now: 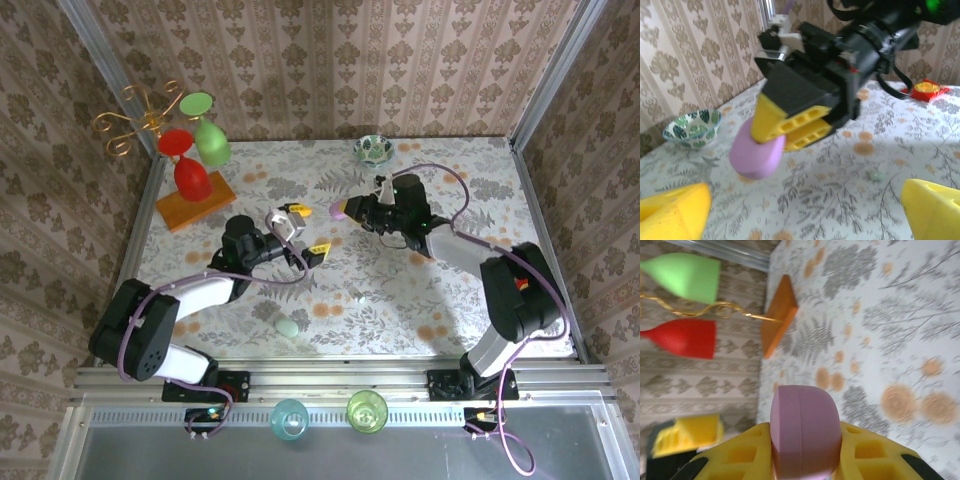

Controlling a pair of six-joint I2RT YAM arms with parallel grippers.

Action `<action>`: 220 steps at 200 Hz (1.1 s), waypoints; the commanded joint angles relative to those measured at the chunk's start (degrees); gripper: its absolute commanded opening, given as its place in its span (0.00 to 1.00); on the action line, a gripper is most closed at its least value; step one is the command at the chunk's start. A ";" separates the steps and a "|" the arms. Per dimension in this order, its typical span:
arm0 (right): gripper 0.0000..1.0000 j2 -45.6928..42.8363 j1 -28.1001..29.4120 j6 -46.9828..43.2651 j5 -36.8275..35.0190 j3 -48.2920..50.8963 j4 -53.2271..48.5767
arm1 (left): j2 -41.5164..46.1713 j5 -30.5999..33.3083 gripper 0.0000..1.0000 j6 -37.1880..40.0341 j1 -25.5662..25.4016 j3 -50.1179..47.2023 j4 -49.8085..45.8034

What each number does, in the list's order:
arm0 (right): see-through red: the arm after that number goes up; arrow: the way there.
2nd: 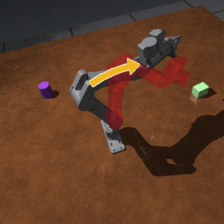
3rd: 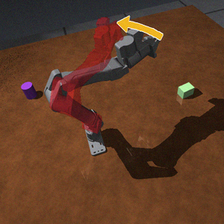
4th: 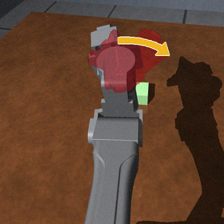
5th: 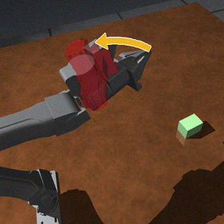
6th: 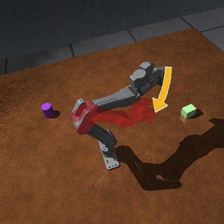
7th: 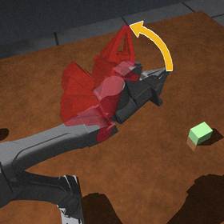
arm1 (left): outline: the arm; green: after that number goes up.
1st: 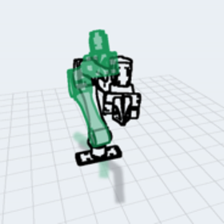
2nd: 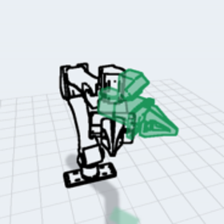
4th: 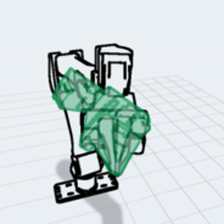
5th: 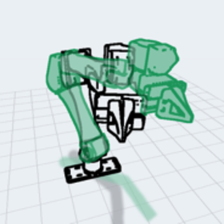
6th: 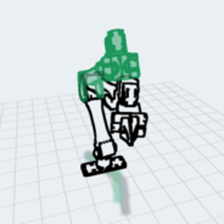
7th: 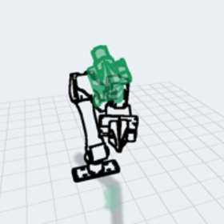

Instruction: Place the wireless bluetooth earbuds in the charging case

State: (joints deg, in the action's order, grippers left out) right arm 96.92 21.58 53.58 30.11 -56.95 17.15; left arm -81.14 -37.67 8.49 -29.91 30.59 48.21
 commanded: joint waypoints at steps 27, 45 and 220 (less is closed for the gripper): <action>0.19 12.41 -0.05 -5.51 -8.21 -9.72 -6.32 | 2.91 5.03 1.00 1.11 0.20 -2.88 -4.57; 0.19 17.50 -0.04 -5.52 -8.49 -13.51 -7.02 | 3.61 5.73 1.00 1.04 0.20 -3.46 -5.30; 0.87 9.16 1.51 -29.69 -17.76 -9.88 -12.58 | 5.25 16.92 1.00 -12.67 6.00 -2.19 -9.84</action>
State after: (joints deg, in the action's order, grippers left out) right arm 115.00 21.78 33.41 13.82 -72.99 2.44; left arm -77.12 -25.78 0.69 -25.43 27.29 40.77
